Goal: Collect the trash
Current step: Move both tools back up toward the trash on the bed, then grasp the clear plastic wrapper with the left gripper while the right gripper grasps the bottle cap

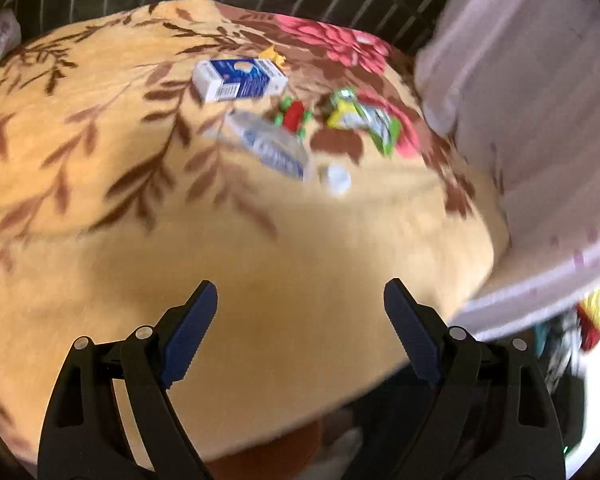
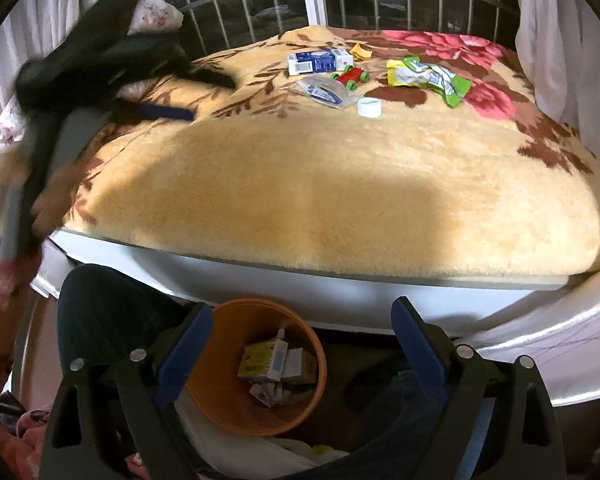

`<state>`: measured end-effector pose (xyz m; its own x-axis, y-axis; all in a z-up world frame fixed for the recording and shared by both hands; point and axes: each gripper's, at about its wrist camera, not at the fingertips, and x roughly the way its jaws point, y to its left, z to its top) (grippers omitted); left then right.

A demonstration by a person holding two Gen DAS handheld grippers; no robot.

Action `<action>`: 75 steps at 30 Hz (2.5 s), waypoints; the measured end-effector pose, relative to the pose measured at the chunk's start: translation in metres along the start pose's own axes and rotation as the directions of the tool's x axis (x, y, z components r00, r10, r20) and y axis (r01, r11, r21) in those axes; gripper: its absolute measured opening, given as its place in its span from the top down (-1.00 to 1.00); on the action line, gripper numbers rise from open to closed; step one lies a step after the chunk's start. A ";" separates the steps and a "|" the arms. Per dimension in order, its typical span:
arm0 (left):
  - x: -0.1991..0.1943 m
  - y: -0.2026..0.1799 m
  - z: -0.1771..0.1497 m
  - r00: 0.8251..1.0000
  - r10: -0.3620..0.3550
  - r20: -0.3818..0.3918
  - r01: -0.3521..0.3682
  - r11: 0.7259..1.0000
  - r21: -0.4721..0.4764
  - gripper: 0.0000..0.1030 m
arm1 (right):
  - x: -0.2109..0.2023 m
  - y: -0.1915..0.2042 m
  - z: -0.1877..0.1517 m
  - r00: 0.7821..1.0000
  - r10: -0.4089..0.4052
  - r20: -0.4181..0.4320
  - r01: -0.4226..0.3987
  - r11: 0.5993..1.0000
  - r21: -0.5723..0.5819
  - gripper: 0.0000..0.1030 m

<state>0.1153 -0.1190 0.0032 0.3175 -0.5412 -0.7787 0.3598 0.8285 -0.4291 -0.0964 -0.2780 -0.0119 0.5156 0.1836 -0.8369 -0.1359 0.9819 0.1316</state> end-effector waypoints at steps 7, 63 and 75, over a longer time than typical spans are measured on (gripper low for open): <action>0.080 0.017 0.072 0.998 0.007 -0.058 -0.018 0.980 -0.200 -0.61 | 0.003 -0.003 0.000 1.000 0.018 0.010 -0.018 1.000 0.012 -0.73; -0.034 0.031 -0.028 0.968 0.219 0.121 -0.217 0.976 -0.028 0.87 | 0.105 -0.066 0.186 0.980 -0.169 0.106 0.164 0.985 0.056 -0.73; -0.021 0.039 -0.028 0.973 0.215 0.087 -0.214 0.976 -0.029 0.87 | 0.161 -0.063 0.201 0.974 -0.223 0.028 0.223 0.975 0.003 0.38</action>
<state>0.0980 -0.0712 -0.0098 0.4625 -0.3604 -0.8101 0.2577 0.9289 -0.2660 0.1656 -0.3009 -0.0486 0.5564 -0.0392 -0.8300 -0.0146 0.9983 -0.0569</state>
